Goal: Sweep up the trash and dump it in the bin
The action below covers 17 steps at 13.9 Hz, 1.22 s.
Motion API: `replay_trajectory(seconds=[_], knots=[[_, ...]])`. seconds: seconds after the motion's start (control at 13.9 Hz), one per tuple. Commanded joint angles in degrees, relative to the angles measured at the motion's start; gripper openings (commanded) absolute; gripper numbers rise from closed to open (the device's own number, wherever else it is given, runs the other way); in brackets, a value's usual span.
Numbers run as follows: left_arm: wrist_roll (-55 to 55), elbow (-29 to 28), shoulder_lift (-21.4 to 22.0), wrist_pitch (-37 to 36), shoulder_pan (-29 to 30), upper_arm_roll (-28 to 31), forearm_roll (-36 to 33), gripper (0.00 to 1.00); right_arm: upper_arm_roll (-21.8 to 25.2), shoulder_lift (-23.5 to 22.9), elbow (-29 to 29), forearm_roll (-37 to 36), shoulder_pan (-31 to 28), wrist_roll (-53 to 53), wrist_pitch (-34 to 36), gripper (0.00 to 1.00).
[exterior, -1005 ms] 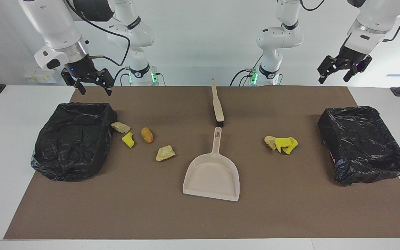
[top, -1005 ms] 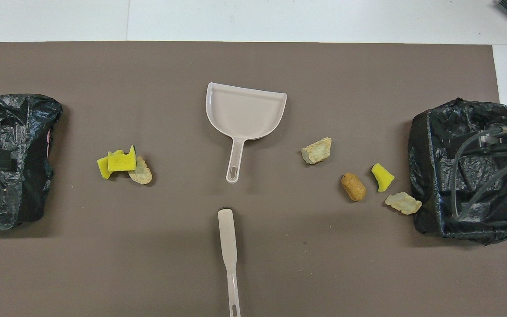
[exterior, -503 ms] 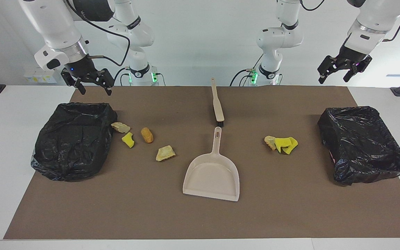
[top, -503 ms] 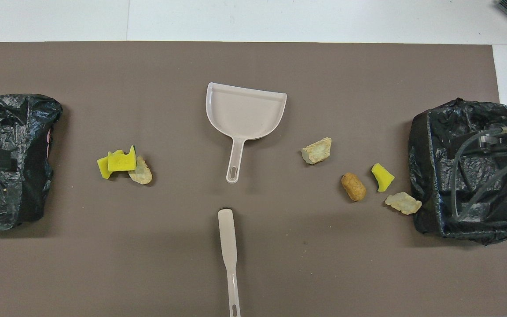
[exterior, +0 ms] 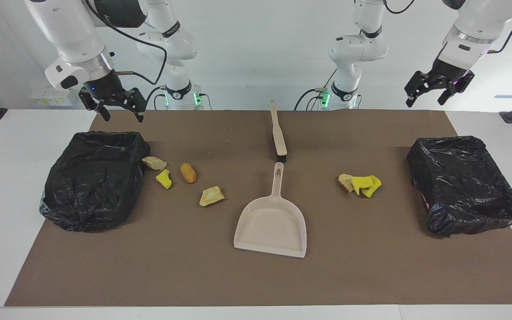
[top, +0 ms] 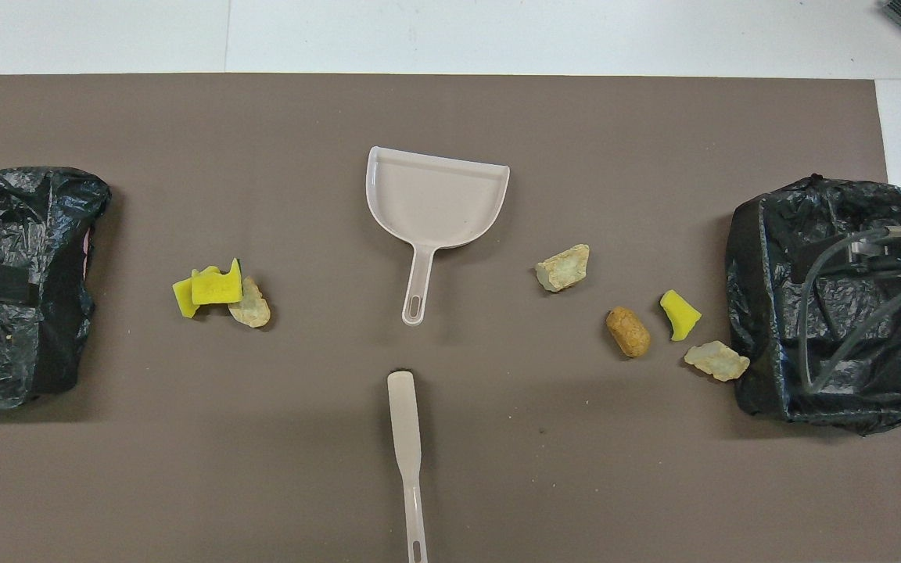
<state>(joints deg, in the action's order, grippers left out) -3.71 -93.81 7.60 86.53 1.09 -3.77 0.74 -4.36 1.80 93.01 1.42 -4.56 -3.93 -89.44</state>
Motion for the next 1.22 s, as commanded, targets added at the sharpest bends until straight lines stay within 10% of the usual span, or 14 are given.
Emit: replay_trajectory(seconds=[0.0,1.15], knots=[[-1.73,-3.64,2.59,-0.05,-0.56,-0.10,0.40,1.00,-0.38,0.66,1.30,0.42,-0.01,-0.38,-0.21,1.00],[-22.20,-25.44,3.91,19.55,-24.36,-0.45,2.60,1.00,-4.25,-14.27,-0.72,2.98,7.45,-14.95,-17.32,1.00]])
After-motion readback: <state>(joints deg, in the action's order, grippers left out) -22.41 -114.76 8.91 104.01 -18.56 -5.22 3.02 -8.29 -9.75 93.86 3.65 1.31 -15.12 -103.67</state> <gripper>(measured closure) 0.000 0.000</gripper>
